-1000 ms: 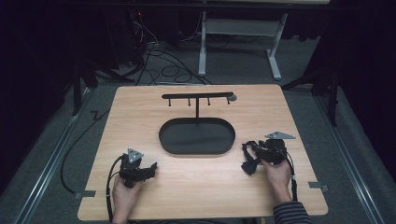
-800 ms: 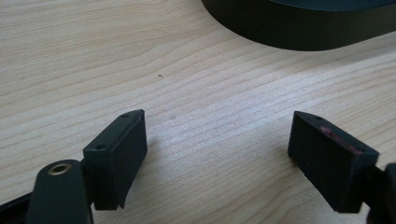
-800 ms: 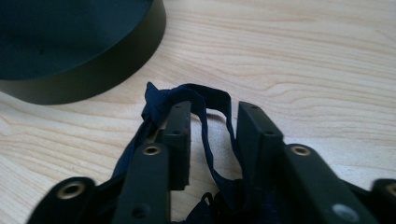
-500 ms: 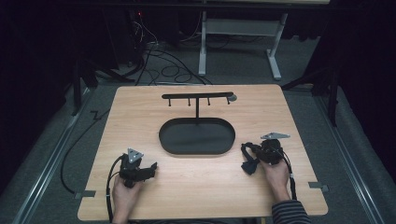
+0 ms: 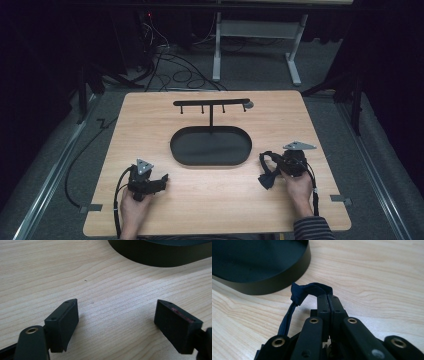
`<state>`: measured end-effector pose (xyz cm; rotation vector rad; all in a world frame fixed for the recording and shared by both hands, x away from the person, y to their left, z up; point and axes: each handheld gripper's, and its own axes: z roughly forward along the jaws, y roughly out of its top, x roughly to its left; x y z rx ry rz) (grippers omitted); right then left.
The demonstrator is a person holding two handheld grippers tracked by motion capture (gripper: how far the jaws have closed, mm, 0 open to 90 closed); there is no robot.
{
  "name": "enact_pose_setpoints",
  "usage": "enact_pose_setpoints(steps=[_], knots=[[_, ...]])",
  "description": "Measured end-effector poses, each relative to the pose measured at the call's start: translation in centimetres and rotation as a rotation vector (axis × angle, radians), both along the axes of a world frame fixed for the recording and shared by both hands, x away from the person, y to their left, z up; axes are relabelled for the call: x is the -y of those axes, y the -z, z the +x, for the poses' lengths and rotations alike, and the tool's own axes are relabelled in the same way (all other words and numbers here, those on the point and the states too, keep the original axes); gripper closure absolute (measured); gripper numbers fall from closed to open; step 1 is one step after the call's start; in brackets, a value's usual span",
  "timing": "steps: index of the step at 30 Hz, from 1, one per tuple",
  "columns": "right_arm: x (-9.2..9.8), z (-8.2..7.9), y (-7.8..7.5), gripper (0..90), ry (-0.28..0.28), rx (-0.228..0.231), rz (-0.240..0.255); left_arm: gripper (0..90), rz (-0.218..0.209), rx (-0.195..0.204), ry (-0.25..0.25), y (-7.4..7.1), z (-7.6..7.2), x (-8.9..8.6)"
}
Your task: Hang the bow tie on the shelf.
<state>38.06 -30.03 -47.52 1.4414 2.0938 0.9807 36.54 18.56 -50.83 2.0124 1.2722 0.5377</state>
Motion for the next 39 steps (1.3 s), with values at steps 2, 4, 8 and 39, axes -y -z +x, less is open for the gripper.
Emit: enact_pose_setpoints(steps=[2,4,8,39], knots=[[0.1,-0.4,-0.5,90.0,0.004,0.025,0.008,20.1,0.000,0.000,0.000,0.0,0.0,0.0],[0.2,-0.8,-0.9,90.0,0.006,0.039,0.020,20.1,0.000,0.000,0.000,0.0,0.0,0.0],[0.0,-1.2,-1.6,90.0,-0.001,0.068,0.016,20.1,0.000,0.000,0.000,0.0,0.0,0.0],[-2.1,-2.1,-7.6,90.0,-0.079,0.239,0.025,20.1,0.000,0.000,-0.001,0.0,0.0,0.0]])
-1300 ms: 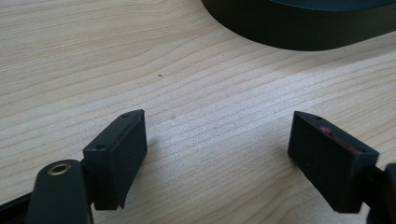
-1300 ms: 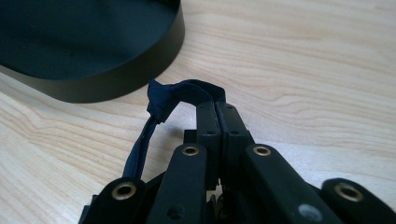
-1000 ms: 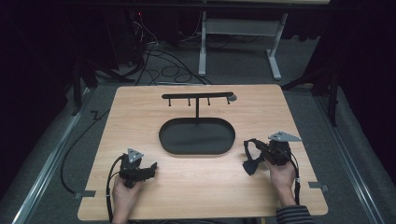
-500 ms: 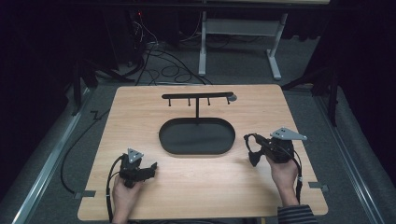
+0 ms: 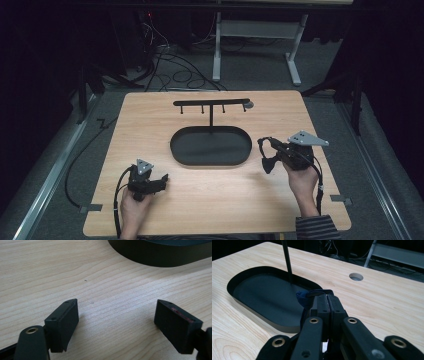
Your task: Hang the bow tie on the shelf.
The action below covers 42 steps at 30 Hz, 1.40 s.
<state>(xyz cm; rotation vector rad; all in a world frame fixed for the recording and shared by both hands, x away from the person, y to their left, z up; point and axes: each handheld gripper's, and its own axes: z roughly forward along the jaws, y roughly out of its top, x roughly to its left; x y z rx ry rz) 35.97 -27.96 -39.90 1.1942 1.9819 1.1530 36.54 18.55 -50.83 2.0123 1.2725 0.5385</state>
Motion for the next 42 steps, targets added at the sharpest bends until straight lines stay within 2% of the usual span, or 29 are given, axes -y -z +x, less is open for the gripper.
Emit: enact_pose_setpoints(steps=[5,9,13,15,35,42], knots=[[-0.3,0.2,-0.1,90.0,-0.007,0.001,0.015,20.1,0.002,0.001,0.001,0.0,0.0,0.0],[-0.7,0.5,-0.5,90.0,-0.027,0.014,0.004,20.2,0.001,0.001,0.001,0.0,0.0,0.0],[-1.4,0.8,-1.0,90.0,-0.039,0.022,0.022,20.1,0.001,0.000,0.002,0.0,0.0,0.0],[-1.6,0.9,-1.1,90.0,-0.049,0.026,0.014,20.1,0.001,0.001,0.003,0.0,0.0,0.0],[-3.0,2.7,-2.2,90.0,-0.080,0.021,0.046,20.1,0.000,0.000,0.003,0.0,0.0,0.0],[-3.5,3.1,-3.1,90.0,-0.092,0.035,0.029,20.2,0.000,0.000,0.002,0.0,0.0,0.0]])
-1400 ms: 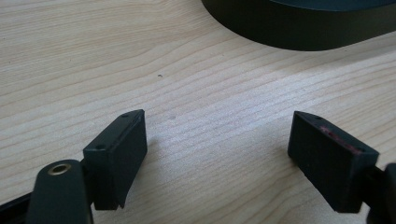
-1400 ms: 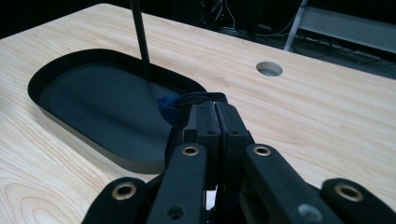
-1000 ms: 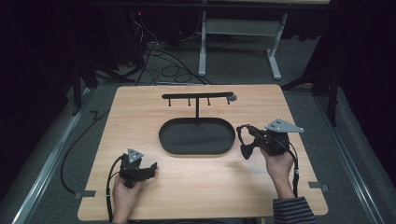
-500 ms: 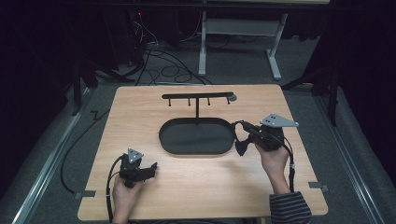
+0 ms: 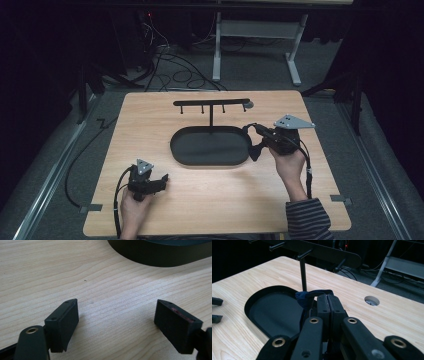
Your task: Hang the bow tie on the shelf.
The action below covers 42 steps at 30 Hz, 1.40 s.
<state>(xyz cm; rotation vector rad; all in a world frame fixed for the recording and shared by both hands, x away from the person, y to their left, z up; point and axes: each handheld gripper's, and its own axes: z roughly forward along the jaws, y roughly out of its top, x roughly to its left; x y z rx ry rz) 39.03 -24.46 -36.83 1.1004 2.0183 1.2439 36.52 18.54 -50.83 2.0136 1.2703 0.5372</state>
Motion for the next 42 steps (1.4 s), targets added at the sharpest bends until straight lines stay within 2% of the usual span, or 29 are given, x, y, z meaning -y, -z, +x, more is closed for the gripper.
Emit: enact_pose_setpoints(steps=[3,13,19,28,31,42], knots=[[-0.1,0.1,-0.1,90.0,-0.005,0.002,-0.010,20.2,0.000,0.000,0.000,0.0,0.0,0.0],[-0.4,0.7,-0.4,90.0,-0.006,0.008,0.013,20.1,0.000,0.000,0.000,0.0,0.0,0.0],[-1.1,1.4,-0.5,90.0,-0.011,0.014,-0.002,20.2,0.001,0.001,0.000,0.0,0.0,0.0],[-1.5,2.2,-1.6,90.0,-0.012,0.029,0.015,20.3,0.000,0.001,-0.001,0.0,0.0,0.0],[-1.5,2.4,-1.8,90.0,-0.012,0.038,0.005,20.3,0.000,0.001,-0.001,0.0,0.0,0.0],[-1.7,3.8,-2.5,90.0,0.018,0.047,0.019,20.3,0.000,0.001,-0.001,0.0,0.0,0.0]])
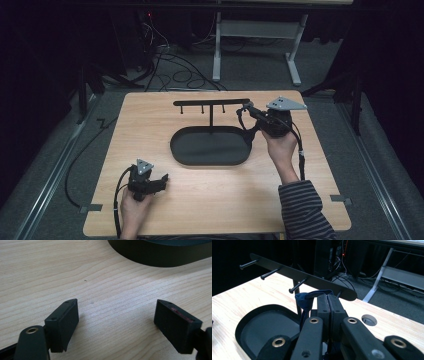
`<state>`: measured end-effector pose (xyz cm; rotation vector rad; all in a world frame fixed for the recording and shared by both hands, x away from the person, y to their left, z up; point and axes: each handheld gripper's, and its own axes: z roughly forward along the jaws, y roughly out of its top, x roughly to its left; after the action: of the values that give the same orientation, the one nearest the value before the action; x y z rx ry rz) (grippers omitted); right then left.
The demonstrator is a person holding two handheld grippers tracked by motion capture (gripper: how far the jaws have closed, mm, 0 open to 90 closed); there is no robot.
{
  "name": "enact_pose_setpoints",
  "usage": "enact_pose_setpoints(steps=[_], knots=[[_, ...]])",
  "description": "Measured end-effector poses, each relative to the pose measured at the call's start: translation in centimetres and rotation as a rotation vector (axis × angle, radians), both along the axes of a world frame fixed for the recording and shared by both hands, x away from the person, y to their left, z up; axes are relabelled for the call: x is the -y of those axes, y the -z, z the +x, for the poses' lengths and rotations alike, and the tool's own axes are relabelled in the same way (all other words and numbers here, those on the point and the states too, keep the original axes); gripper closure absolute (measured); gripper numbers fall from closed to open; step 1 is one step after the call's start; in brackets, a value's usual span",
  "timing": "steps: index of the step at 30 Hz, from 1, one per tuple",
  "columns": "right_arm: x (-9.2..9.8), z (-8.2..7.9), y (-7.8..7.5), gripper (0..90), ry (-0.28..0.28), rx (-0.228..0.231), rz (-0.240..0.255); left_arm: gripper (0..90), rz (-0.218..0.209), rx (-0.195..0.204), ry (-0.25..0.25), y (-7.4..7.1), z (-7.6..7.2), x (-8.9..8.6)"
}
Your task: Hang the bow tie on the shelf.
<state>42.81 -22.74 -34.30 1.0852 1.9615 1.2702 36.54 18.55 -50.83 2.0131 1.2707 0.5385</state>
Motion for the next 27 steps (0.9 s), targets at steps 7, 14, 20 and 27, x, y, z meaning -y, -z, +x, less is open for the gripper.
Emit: enact_pose_setpoints(steps=[7,14,20,27], knots=[[-0.4,0.8,-0.5,90.0,0.013,0.013,-0.003,20.3,0.000,0.000,0.000,0.0,0.0,0.0],[-0.1,1.9,-0.5,90.0,0.047,0.011,0.000,20.3,0.000,0.000,0.000,0.0,0.0,0.0],[-0.2,2.6,-0.4,90.0,0.068,0.008,-0.001,20.3,-0.001,-0.001,-0.001,0.0,0.0,0.0],[-0.4,3.2,-0.1,90.0,0.087,0.017,-0.008,20.3,-0.001,0.000,0.000,0.0,0.0,0.0]])
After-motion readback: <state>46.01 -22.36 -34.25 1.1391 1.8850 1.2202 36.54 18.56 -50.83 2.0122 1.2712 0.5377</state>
